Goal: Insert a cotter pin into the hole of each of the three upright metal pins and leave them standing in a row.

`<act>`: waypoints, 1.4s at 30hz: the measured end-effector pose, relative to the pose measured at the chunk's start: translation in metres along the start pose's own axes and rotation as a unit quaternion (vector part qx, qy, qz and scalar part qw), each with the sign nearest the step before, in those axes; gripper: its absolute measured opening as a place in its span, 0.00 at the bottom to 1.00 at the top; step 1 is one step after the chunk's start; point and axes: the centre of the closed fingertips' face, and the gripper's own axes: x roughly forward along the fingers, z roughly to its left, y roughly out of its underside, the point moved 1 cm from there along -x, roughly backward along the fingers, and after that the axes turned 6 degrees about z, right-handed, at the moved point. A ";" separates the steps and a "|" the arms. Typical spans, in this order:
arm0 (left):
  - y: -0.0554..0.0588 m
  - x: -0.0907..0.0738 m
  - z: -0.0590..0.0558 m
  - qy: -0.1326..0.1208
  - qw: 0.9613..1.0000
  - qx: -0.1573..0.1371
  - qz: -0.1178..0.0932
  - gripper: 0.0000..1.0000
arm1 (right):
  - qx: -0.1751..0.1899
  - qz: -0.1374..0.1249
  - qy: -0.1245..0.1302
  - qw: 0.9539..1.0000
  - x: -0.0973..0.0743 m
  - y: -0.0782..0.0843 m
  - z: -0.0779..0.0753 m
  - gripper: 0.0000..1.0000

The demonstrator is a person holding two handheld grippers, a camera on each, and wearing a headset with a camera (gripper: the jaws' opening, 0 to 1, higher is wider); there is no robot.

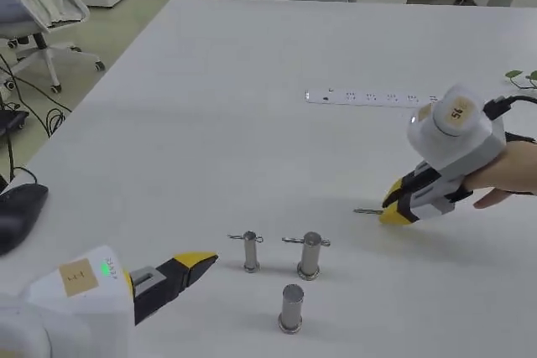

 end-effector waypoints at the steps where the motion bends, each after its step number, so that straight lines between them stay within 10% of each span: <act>1: 0.000 0.000 0.000 0.000 1.000 0.000 0.000 0.89 | -0.001 0.001 0.000 1.000 0.000 0.000 0.000 0.16; 20: -0.004 -0.002 0.004 -0.003 1.000 0.000 0.000 0.88 | -0.074 0.047 0.009 0.996 0.004 0.002 -0.004 0.06; 42: -0.010 -0.008 0.007 -0.010 1.000 0.001 -0.003 0.88 | -0.086 0.024 0.022 0.996 -0.002 -0.011 -0.006 0.03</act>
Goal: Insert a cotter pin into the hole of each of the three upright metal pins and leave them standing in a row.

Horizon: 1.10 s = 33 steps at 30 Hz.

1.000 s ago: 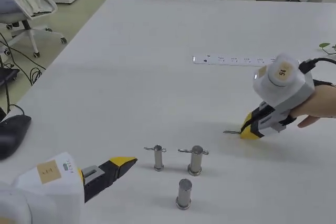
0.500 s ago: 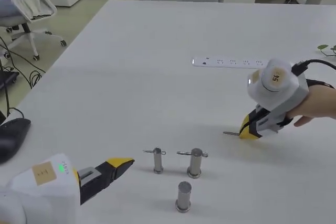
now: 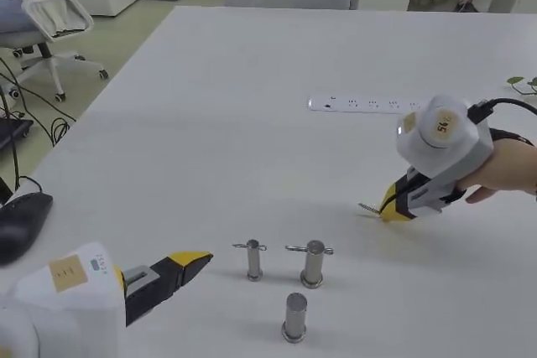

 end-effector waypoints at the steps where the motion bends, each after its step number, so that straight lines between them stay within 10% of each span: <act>1: 0.000 0.000 0.000 0.000 1.000 0.000 0.000 0.88 | 0.000 -0.001 0.001 1.000 -0.001 -0.001 0.000 0.03; 33: -0.015 -0.005 -0.013 0.024 0.998 -0.056 -0.022 0.65 | -0.071 -0.067 0.033 0.995 -0.068 -0.036 0.072 0.03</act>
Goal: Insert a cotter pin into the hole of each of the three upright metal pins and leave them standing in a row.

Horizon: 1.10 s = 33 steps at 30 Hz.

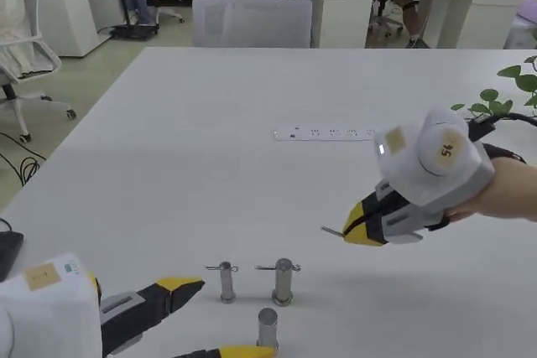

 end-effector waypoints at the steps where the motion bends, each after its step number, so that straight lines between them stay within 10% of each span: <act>1: 0.000 0.000 0.000 0.000 1.000 -0.003 -0.001 0.64 | -0.003 -0.001 0.001 1.000 -0.001 -0.001 0.002 0.03; 33: -0.008 0.021 -0.029 0.074 0.983 -0.166 -0.010 0.27 | -0.079 -0.050 0.031 0.995 -0.022 -0.040 0.068 0.03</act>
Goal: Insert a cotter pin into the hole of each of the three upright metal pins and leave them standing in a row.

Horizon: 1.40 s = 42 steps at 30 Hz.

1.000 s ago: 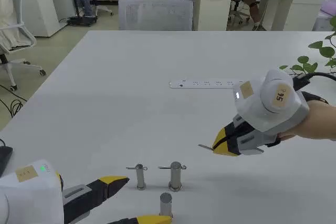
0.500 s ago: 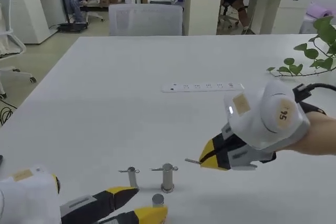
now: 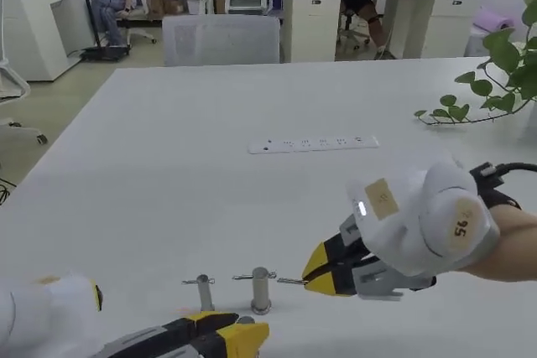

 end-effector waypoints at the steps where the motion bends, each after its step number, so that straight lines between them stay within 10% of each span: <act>1: 0.001 0.001 0.000 0.000 1.000 -0.004 0.001 0.26 | -0.001 0.000 0.001 1.000 0.000 0.000 0.001 0.03; 18: -0.006 0.017 -0.012 0.029 0.997 -0.071 0.001 0.20 | -0.021 0.000 0.008 1.000 0.002 -0.008 0.022 0.03; 42: 0.001 0.027 -0.015 0.033 0.998 -0.056 0.024 0.03 | -0.027 -0.001 0.012 1.000 0.002 -0.015 0.027 0.03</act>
